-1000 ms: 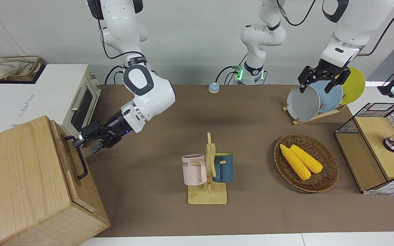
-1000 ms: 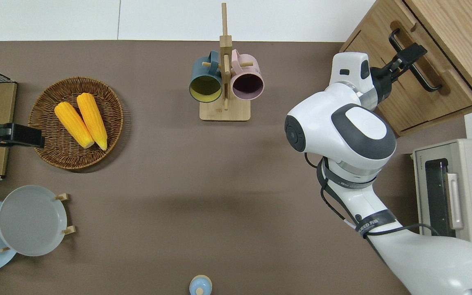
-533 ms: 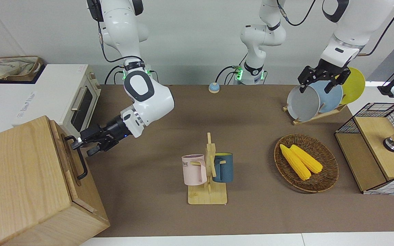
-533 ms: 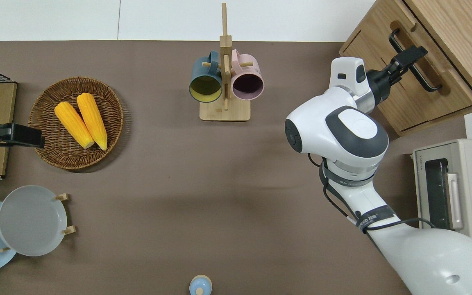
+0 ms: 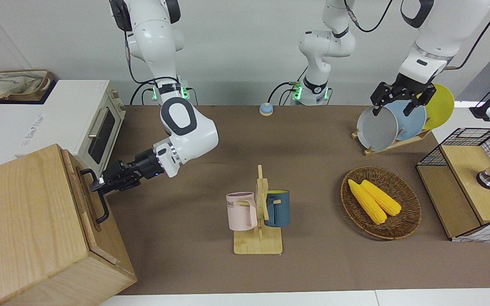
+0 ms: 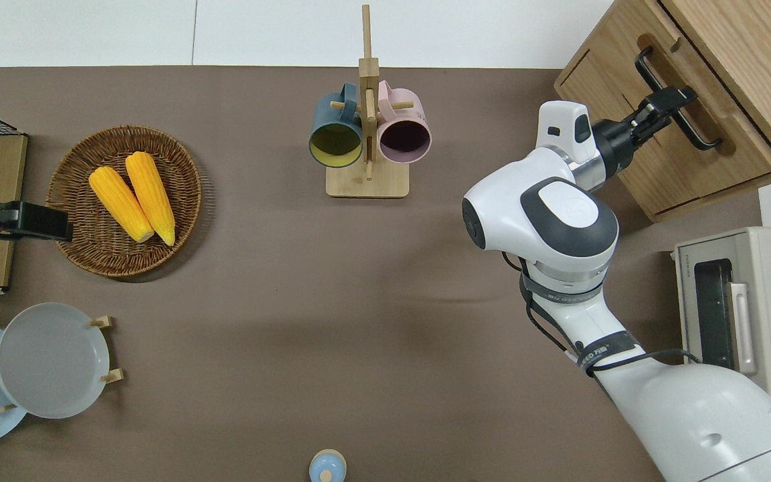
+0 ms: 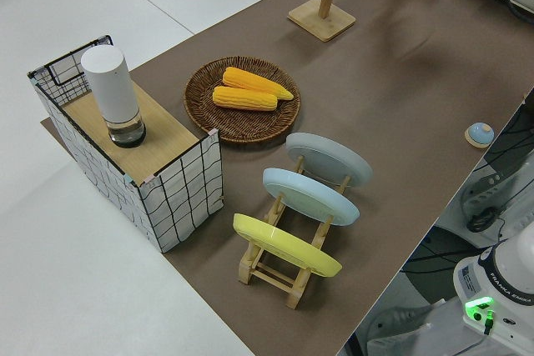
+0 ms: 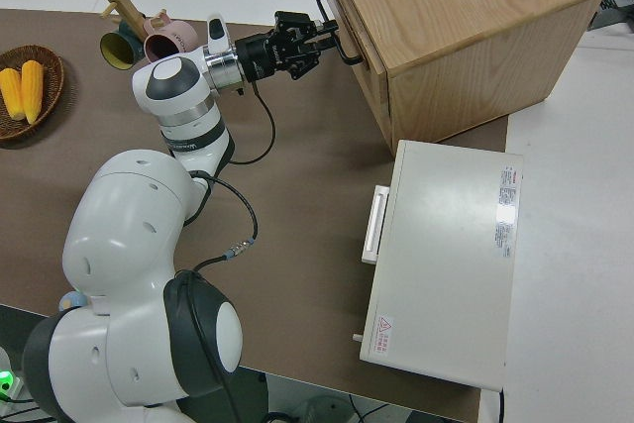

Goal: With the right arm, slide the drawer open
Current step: 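Close the right gripper on the drawer handle, then pull the handle with the right gripper toward the robot, sliding the drawer out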

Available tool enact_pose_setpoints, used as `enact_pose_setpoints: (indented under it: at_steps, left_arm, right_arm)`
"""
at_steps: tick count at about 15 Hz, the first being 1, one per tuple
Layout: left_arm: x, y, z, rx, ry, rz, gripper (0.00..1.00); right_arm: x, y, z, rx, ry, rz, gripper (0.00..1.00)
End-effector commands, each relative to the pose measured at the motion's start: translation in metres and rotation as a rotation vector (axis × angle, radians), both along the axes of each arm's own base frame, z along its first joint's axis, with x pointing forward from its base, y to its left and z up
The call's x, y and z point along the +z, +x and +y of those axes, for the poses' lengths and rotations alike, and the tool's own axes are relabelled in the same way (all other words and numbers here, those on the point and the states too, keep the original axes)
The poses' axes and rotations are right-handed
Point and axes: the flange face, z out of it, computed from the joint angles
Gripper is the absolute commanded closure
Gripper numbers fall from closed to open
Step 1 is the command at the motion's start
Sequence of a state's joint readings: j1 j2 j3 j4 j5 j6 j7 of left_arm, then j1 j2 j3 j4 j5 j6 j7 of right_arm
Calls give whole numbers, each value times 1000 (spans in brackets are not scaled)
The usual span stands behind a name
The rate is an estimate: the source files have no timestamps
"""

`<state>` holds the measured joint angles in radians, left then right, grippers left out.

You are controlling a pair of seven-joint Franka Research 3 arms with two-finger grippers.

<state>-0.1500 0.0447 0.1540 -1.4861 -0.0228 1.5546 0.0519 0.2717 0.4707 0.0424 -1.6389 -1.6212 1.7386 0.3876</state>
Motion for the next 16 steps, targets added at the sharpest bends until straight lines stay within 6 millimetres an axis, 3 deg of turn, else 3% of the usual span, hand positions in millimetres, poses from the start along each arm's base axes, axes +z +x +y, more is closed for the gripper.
enact_pose_setpoints:
  at_steps: [1,6,16]
  left_arm:
    - [3,4,0,-7,17,-9,5]
    - [3,4,0,-7,17,-9,5]
    - [3,4,0,-7,18,-9,5]
  right_arm:
    - [-6,-1,-3,0,-46,5,957]
    - [-5,-2,-1,-4,-48,1,1000]
    - [-1,-32,67,-55,36,-72,1000]
